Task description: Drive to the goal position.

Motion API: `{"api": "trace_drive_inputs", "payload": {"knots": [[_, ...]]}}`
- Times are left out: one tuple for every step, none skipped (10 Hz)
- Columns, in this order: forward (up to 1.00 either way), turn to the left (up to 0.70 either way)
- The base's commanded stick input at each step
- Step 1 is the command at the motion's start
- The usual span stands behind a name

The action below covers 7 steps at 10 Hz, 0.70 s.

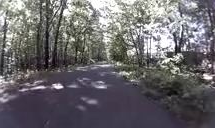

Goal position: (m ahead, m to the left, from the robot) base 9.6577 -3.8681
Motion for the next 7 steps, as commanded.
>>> {"api": "trace_drive_inputs", "payload": {"knots": [[0.45,0.00],[0.45,0.00],[0.45,0.00],[0.45,0.00],[0.45,0.00],[0.45,0.00],[0.45,0.00]]}}
